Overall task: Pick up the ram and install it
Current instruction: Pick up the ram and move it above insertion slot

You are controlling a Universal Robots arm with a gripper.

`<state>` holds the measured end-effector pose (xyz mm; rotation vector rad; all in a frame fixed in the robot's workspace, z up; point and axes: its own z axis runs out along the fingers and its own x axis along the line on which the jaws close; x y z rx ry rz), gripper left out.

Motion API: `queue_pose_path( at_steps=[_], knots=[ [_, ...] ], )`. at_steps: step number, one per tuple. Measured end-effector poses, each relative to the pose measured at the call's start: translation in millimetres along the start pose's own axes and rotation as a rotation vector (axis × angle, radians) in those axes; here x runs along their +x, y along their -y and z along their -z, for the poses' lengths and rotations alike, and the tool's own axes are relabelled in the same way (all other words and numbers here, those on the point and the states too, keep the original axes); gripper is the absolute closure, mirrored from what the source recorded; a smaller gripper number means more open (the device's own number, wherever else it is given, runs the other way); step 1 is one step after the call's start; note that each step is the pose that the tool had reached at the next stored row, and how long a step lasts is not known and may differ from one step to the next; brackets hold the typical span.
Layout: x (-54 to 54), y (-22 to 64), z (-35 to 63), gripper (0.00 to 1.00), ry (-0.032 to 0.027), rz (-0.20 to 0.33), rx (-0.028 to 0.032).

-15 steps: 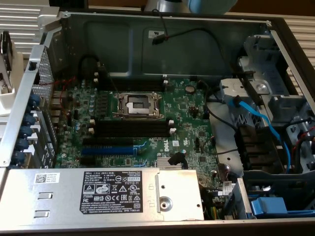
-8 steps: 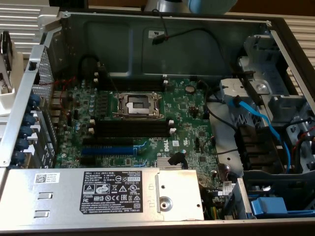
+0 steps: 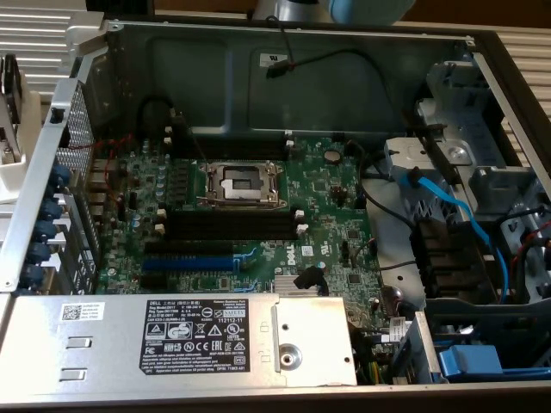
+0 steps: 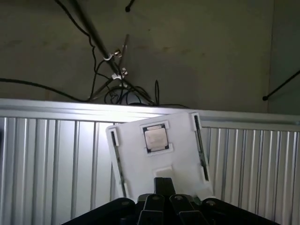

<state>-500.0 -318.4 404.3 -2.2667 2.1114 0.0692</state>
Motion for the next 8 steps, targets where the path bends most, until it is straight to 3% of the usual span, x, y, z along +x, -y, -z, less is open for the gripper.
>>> queue_pose_path(
  at_steps=[8],
  knots=[
    [0.0, 0.0, -0.1, 0.90, -0.0035, 0.141, -0.0143]
  ],
)
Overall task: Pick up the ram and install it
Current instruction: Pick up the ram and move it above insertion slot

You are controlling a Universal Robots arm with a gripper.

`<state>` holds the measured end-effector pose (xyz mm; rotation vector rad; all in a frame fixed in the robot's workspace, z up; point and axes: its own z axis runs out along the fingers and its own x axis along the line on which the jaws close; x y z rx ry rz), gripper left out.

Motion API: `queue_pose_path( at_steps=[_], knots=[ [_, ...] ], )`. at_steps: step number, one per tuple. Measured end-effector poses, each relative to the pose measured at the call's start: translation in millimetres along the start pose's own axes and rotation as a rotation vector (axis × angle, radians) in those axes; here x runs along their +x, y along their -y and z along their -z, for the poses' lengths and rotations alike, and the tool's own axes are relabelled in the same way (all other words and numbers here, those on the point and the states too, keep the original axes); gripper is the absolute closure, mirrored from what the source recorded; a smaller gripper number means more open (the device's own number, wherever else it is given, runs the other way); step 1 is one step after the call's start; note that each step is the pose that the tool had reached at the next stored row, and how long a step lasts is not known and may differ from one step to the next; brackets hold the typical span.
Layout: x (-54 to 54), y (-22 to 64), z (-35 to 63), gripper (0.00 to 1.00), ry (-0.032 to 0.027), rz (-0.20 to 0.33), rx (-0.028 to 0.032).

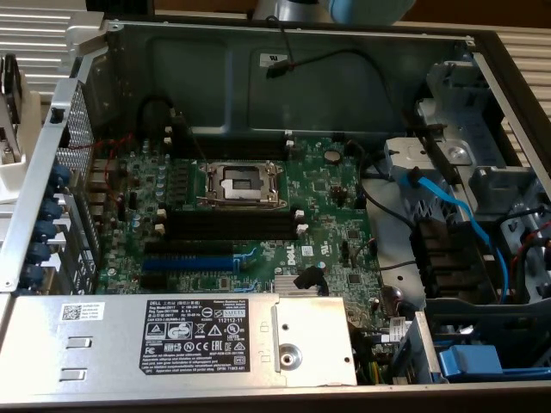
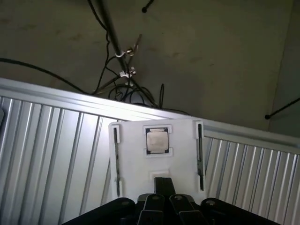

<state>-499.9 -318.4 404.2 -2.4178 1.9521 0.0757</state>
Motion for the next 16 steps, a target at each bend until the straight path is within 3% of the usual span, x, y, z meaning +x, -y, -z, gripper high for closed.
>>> queue_pose_path(
  at_steps=[7, 15, 16],
  knots=[
    [0.0, -0.1, -0.4, 0.90, -0.0016, 0.102, -0.0175],
    [0.0, 0.0, -0.5, 0.90, -0.0015, 0.103, -0.0178],
    [0.1, 0.1, -0.8, 0.90, -0.0040, 0.103, -0.0187]
  ],
)
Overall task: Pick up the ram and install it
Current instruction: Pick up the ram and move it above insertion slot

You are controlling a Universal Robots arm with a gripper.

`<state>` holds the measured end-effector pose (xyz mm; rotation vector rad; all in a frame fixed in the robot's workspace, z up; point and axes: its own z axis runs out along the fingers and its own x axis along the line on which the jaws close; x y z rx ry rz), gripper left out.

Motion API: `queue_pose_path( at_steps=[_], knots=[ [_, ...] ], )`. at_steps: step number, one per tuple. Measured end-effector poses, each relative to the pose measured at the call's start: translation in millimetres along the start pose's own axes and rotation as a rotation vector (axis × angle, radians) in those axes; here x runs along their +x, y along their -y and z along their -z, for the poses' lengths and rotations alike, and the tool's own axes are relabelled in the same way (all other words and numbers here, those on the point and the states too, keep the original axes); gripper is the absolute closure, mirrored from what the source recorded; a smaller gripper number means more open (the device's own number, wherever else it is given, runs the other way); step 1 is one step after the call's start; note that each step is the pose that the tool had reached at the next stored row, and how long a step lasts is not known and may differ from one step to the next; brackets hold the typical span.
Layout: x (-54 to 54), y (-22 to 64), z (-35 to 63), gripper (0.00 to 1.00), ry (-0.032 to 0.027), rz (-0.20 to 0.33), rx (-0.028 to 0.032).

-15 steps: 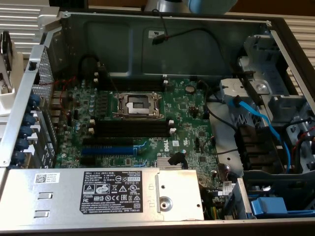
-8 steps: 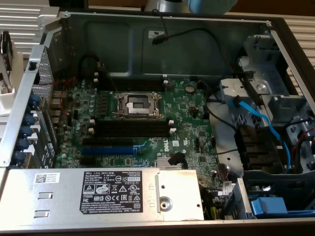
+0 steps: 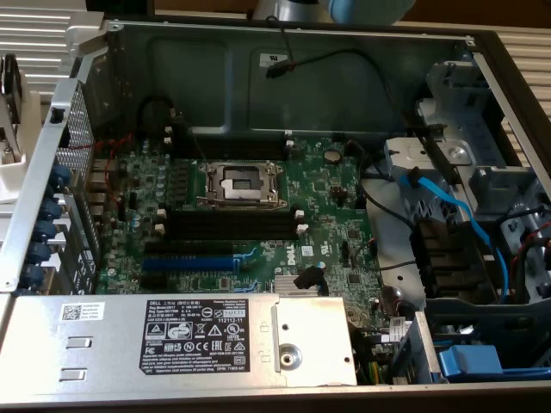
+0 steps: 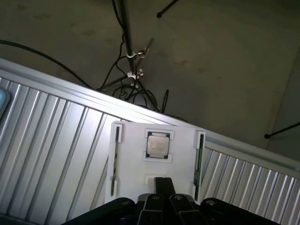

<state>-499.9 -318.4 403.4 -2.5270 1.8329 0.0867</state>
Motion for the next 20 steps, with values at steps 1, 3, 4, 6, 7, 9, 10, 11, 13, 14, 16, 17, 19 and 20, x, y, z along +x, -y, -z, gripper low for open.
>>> queue_pose_path(
  at_steps=[1, 3, 4, 6, 7, 9, 10, 11, 13, 14, 16, 17, 19, 20],
  knots=[
    [0.1, 0.0, -0.1, 0.90, -0.0074, 0.000, -0.0029],
    [0.2, -0.1, -1.0, 0.90, -0.0214, -0.001, -0.0070],
    [0.4, -0.2, -1.6, 0.90, -0.0262, -0.001, -0.0085],
    [0.5, -0.1, -3.3, 0.90, -0.0324, -0.001, -0.0107],
    [0.6, -0.1, -4.6, 0.90, -0.0342, -0.001, -0.0113],
    [0.8, 0.0, -8.0, 0.90, -0.0365, -0.001, -0.0121],
    [0.9, 0.1, -9.6, 0.90, -0.0377, -0.001, -0.0126],
    [1.0, 0.2, -11.6, 0.90, -0.0378, -0.001, -0.0124],
    [1.2, 0.3, -15.3, 0.90, -0.0378, -0.001, -0.0129],
    [1.3, 0.3, -17.1, 0.90, -0.0377, -0.001, -0.0129],
    [1.6, 0.7, -22.5, 0.90, -0.0377, 0.000, -0.0132],
    [1.8, 0.9, -24.4, 0.90, -0.0378, 0.001, -0.0131],
    [2.3, 1.5, -29.8, 0.90, -0.0378, 0.001, -0.0131],
    [2.7, 1.9, -33.4, 0.90, -0.0378, 0.002, -0.0132]
  ],
)
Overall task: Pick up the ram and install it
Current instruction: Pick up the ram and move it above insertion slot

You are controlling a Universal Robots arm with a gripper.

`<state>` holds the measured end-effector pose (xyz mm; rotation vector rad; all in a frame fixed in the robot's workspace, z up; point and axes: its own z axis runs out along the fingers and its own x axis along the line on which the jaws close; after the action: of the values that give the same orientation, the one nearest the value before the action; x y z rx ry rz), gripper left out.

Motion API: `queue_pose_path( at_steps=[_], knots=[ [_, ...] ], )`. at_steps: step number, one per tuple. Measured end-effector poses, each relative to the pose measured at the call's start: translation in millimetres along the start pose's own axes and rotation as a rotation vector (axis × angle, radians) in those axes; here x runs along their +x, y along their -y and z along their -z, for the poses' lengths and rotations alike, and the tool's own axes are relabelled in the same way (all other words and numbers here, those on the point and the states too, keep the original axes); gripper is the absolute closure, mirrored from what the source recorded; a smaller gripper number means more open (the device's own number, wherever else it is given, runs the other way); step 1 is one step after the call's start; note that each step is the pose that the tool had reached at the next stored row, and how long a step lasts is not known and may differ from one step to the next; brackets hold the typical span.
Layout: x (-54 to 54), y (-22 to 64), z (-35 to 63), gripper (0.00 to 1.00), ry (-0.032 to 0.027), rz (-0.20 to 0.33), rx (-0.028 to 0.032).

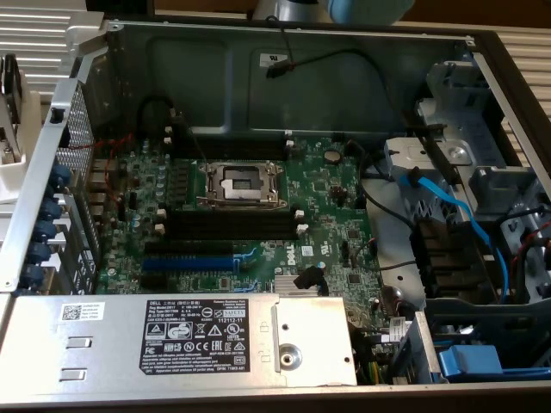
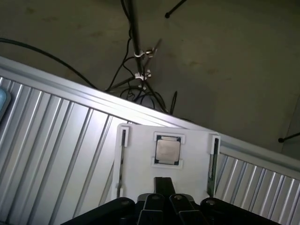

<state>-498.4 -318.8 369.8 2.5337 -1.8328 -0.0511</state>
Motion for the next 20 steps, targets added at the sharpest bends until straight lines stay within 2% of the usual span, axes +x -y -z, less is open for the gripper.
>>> queue_pose_path(
  at_steps=[4, 8, 10, 12, 15, 17, 20],
  knots=[
    [1.7, 1.6, -14.4, 0.90, -0.0002, 0.006, -0.0001],
    [26.9, -6.0, -28.8, 0.90, -0.0004, 0.011, -0.0003],
    [32.2, -6.8, -32.4, 0.90, -0.0003, 0.012, 0.0000],
    [40.6, -0.3, -39.2, 0.90, -0.0004, 0.014, -0.0003],
    [48.4, 20.6, -49.4, 0.90, -0.0004, 0.014, -0.0002],
    [50.5, 26.9, -52.9, 0.90, -0.0005, 0.014, -0.0003],
    [51.1, 28.5, -60.2, 0.90, -0.0005, 0.016, -0.0004]
  ],
)
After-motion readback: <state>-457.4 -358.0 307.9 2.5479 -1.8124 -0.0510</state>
